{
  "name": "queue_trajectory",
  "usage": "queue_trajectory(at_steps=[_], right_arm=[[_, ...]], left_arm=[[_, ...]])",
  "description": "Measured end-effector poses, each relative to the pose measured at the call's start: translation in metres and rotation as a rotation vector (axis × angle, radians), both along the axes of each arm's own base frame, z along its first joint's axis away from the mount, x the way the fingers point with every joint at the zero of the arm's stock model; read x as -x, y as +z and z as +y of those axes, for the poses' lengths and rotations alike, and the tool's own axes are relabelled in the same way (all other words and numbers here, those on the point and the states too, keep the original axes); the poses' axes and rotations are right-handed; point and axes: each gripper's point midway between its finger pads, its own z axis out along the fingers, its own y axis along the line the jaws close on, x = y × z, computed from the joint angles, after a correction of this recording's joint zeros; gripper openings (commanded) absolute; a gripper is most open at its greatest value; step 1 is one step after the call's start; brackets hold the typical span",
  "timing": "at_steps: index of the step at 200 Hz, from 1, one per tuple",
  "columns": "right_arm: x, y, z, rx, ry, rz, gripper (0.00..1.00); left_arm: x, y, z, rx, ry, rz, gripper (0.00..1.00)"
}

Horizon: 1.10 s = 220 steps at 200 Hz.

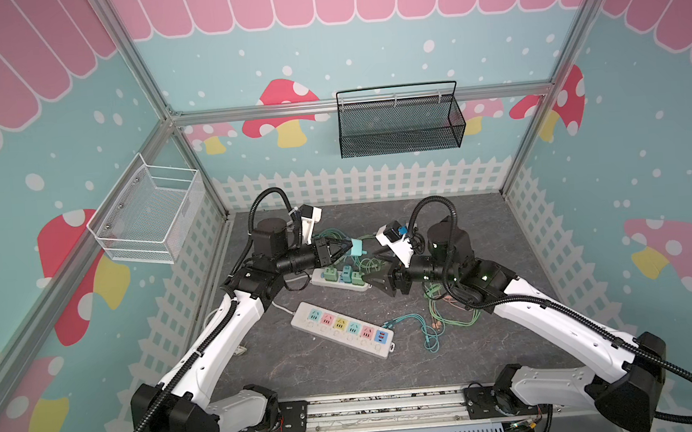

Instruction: Insert the plug

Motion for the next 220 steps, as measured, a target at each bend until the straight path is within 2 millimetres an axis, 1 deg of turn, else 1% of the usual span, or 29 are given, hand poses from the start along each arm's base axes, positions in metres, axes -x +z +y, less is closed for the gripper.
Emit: queue_trajectory(at_steps=[12,28,55,85,124,144,169,220], right_arm=[[0.0,-0.004,0.002,-0.043,-0.002,0.052,0.75],[-0.002,-0.004,0.003,-0.11,-0.011,0.1,0.75],[-0.009,0.005,0.002,-0.24,-0.022,0.155,0.76],[-0.018,0.015,0.0,-0.367,-0.018,0.203,0.76],[-0.028,0.026,0.001,-0.487,0.013,0.241,0.73],[-0.029,0.033,0.004,-0.53,0.04,0.247,0.69],[-0.032,0.04,0.01,-0.569,0.076,0.256,0.66],[-0.036,0.058,0.017,-0.626,0.127,0.251,0.57]], left_arm=[[0.001,0.004,0.0,0.019,0.0,-0.021,0.0],[0.002,0.009,0.0,0.046,0.002,-0.054,0.0],[0.004,0.019,0.002,0.091,0.005,-0.103,0.0],[0.011,0.037,0.004,0.14,0.003,-0.172,0.0],[0.021,0.058,0.005,0.214,-0.011,-0.258,0.0],[0.024,0.061,0.006,0.246,-0.017,-0.282,0.0],[0.025,0.061,0.006,0.271,-0.018,-0.292,0.0],[0.031,0.063,0.008,0.303,-0.025,-0.322,0.0]])
